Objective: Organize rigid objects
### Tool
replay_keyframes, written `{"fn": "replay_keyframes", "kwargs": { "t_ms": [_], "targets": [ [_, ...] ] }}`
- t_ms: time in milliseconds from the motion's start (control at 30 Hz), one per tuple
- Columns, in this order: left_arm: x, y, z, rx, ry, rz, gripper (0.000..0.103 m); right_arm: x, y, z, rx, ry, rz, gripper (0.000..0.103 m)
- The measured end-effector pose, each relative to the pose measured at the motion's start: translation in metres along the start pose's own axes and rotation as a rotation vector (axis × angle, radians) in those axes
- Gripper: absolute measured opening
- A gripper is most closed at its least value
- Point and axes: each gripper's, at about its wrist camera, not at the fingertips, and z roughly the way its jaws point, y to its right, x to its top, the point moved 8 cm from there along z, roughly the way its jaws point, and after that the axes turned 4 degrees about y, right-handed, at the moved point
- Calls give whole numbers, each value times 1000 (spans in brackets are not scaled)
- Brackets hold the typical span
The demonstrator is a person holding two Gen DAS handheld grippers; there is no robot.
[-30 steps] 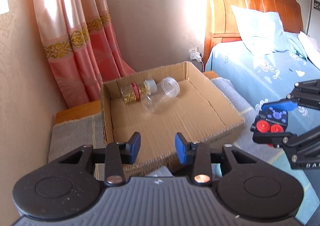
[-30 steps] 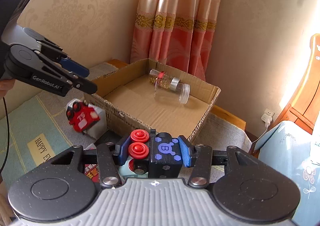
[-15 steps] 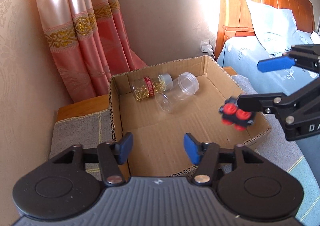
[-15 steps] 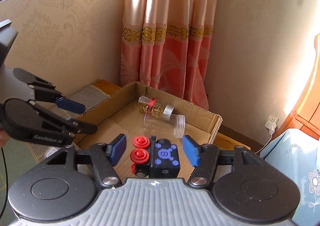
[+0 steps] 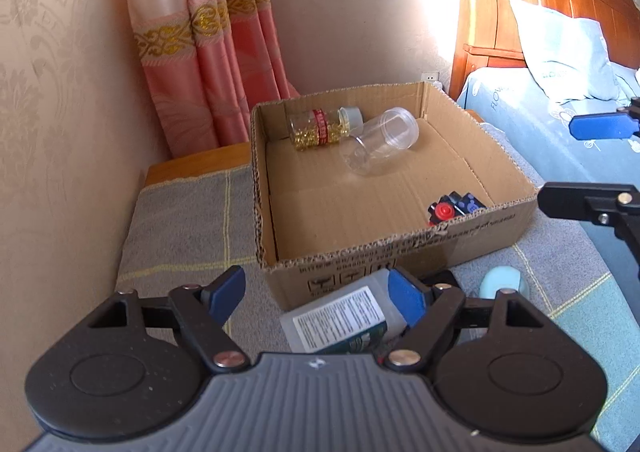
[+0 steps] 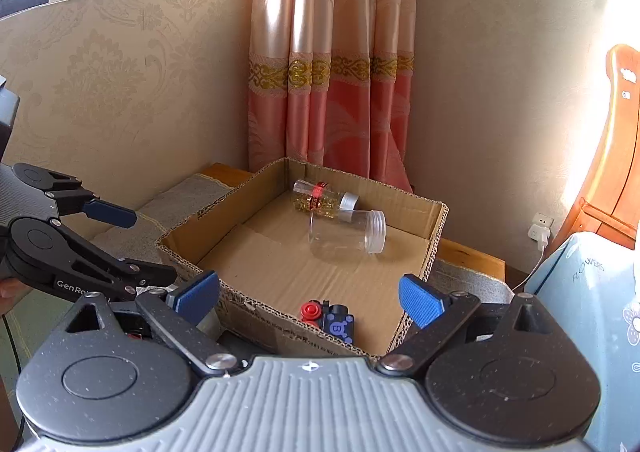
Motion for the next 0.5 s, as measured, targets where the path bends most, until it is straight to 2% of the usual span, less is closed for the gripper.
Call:
{"fn": "replay_keyframes", "kwargs": {
  "t_ms": [167, 400, 500],
  "targets": [
    [-28, -8, 0, 31, -23, -76, 79, -19, -4, -24, -35, 35, 53, 100],
    [-51, -13, 12, 96, -53, -130, 79, -32, -9, -48, 6, 79, 190, 100],
    [-60, -14, 14, 82, -69, -149, 79, -34, -12, -53, 15, 85, 200, 103]
  ]
}}
